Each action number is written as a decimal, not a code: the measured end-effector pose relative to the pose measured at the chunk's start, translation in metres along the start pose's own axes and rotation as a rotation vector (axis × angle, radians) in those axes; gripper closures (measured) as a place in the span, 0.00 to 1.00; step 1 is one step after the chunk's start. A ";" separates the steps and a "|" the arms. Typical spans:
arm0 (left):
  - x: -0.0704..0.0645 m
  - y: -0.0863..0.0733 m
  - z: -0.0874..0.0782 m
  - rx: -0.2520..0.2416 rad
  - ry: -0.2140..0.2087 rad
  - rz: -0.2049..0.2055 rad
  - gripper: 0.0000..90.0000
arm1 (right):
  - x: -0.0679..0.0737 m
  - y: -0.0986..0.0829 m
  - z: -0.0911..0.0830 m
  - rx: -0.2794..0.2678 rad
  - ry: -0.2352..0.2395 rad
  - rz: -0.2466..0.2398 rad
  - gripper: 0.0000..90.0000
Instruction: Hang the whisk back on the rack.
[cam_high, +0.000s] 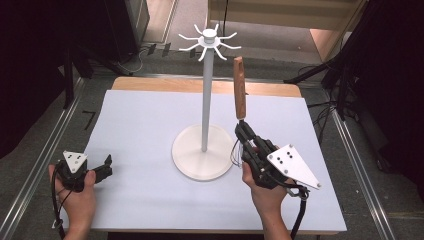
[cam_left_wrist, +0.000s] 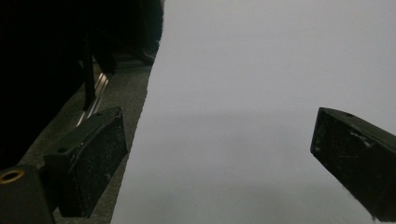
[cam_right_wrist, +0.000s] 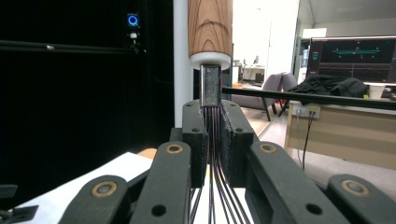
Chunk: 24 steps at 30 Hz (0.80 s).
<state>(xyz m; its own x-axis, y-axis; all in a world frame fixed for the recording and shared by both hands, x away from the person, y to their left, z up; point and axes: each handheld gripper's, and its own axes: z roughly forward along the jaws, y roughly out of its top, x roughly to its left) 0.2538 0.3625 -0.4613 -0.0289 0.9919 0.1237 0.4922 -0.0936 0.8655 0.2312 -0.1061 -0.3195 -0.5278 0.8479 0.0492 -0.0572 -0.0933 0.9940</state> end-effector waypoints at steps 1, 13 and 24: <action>0.000 0.000 0.000 0.000 0.000 0.000 0.05 | 0.001 0.001 0.001 -0.006 0.000 0.000 0.93; 0.000 0.000 0.000 -0.001 0.002 0.000 0.05 | 0.008 0.009 0.002 -0.030 0.010 -0.004 0.93; -0.001 0.000 0.000 -0.001 0.004 0.001 0.05 | 0.014 0.011 0.005 -0.031 0.016 -0.013 0.93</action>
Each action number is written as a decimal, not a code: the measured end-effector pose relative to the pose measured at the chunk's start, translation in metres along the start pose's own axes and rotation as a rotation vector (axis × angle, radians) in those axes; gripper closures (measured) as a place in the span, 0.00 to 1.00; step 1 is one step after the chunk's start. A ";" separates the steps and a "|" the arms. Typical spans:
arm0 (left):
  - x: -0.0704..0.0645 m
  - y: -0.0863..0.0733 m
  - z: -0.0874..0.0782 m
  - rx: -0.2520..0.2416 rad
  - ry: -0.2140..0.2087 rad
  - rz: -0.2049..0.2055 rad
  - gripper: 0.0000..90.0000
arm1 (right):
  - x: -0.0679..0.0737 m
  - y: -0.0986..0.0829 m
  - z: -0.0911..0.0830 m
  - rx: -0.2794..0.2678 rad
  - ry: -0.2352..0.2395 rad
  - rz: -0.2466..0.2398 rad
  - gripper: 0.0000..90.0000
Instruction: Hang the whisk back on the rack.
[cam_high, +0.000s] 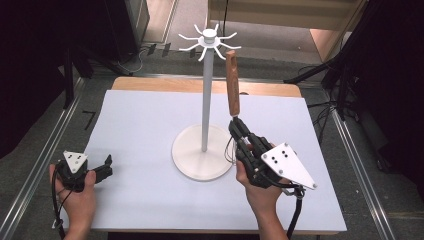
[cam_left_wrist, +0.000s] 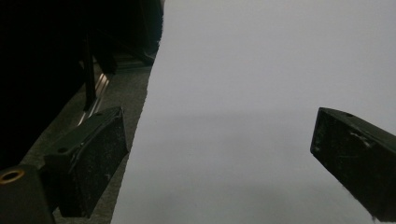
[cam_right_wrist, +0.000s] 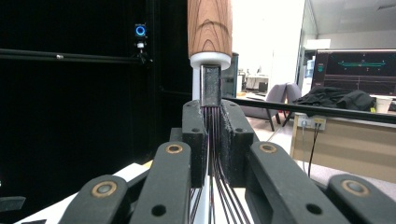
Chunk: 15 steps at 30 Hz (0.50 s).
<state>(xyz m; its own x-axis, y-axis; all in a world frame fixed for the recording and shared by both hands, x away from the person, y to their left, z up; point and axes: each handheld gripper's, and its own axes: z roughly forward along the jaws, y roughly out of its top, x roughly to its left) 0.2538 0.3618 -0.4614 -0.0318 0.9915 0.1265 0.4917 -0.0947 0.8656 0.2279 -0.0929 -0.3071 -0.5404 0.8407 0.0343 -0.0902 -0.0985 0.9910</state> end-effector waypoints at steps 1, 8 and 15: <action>0.000 0.000 0.000 0.001 -0.002 0.000 0.05 | 0.001 0.000 0.001 0.001 -0.007 -0.007 0.93; 0.000 0.000 0.000 -0.001 -0.003 0.000 0.05 | 0.002 -0.001 0.004 0.009 -0.012 -0.006 0.93; 0.000 0.000 0.000 -0.001 -0.001 -0.001 0.05 | 0.002 -0.002 0.007 0.017 -0.016 -0.002 0.93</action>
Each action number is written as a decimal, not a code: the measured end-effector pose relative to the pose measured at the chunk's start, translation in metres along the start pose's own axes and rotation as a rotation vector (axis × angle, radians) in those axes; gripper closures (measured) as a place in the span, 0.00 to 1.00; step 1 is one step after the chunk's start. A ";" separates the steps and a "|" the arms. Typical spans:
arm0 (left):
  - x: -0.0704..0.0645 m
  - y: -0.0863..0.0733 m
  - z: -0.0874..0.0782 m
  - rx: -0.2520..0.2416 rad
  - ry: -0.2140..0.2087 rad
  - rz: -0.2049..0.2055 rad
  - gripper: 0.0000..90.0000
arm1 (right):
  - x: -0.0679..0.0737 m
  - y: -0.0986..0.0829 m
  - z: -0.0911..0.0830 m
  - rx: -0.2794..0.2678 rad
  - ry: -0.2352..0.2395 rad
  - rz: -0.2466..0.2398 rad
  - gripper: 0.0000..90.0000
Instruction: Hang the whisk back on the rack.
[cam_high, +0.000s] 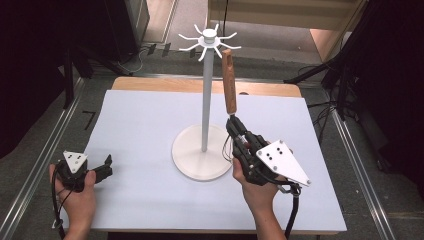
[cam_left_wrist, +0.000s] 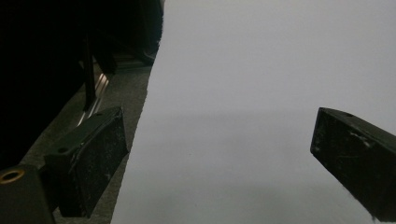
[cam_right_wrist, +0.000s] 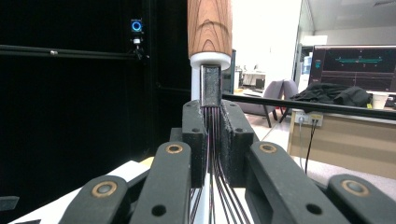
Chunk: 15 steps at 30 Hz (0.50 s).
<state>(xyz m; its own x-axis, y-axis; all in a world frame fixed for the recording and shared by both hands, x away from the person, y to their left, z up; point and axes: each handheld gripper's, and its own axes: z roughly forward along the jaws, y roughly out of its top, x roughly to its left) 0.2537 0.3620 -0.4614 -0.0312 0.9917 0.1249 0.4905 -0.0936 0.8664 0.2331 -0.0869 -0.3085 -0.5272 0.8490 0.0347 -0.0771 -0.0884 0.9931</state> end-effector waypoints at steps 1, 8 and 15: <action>0.000 0.000 0.000 0.000 -0.001 0.000 0.05 | 0.000 0.000 0.000 -0.001 0.001 -0.001 0.93; 0.000 0.000 0.000 0.000 -0.001 0.001 0.05 | 0.002 -0.001 0.002 0.000 0.002 -0.001 0.93; 0.000 0.000 0.000 0.001 -0.001 0.001 0.05 | 0.002 -0.002 0.005 0.006 -0.001 -0.001 0.93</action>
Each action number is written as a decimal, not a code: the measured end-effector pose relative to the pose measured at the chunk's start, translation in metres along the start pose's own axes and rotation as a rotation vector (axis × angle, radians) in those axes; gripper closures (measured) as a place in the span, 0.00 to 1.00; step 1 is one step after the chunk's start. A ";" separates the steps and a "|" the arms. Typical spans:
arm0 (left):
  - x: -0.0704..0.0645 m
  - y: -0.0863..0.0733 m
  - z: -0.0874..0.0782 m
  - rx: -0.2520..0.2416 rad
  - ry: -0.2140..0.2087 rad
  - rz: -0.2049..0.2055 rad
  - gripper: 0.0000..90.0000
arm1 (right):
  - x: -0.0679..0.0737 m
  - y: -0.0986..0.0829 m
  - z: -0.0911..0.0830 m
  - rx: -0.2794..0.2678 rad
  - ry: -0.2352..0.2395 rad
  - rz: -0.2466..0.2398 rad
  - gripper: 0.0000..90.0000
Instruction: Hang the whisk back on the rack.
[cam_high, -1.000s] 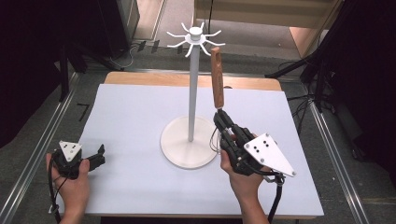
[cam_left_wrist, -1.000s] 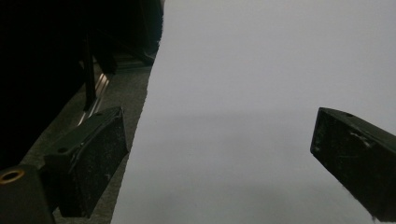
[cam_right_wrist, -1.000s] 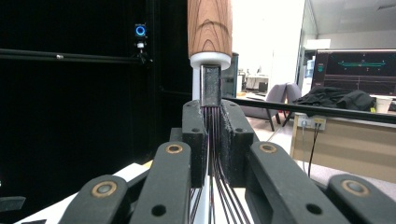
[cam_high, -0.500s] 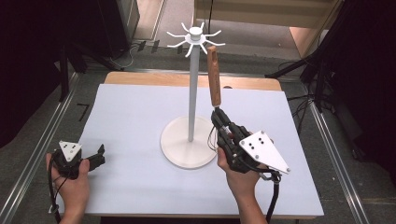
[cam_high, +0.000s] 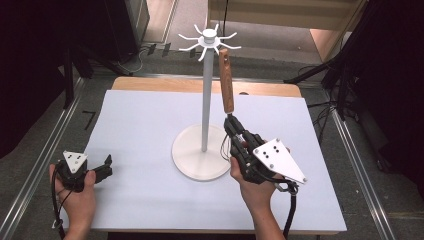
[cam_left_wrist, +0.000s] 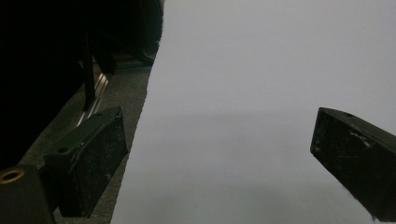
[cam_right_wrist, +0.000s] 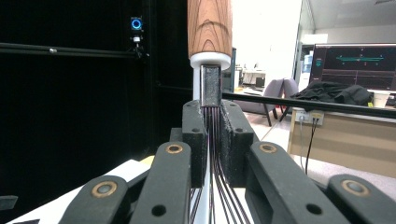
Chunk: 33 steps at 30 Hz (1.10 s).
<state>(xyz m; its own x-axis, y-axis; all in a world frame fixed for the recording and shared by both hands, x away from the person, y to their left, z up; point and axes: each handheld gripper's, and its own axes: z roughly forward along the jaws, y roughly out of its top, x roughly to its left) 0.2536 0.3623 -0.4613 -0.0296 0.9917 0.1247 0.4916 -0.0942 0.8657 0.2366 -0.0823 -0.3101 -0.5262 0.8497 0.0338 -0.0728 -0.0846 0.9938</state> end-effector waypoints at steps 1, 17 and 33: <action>0.000 0.000 0.000 0.000 0.000 -0.001 0.05 | 0.000 0.000 0.001 -0.001 0.000 -0.002 0.93; 0.000 0.000 0.000 -0.001 -0.002 -0.002 0.05 | 0.001 -0.004 0.007 0.012 -0.010 -0.002 0.93; 0.000 0.000 0.000 -0.002 0.000 0.000 0.05 | 0.001 -0.009 0.010 0.020 -0.011 0.000 0.93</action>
<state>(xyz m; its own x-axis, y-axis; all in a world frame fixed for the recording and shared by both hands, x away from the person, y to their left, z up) 0.2536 0.3622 -0.4614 -0.0297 0.9917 0.1248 0.4901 -0.0944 0.8666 0.2454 -0.0754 -0.3175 -0.5170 0.8553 0.0345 -0.0561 -0.0741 0.9957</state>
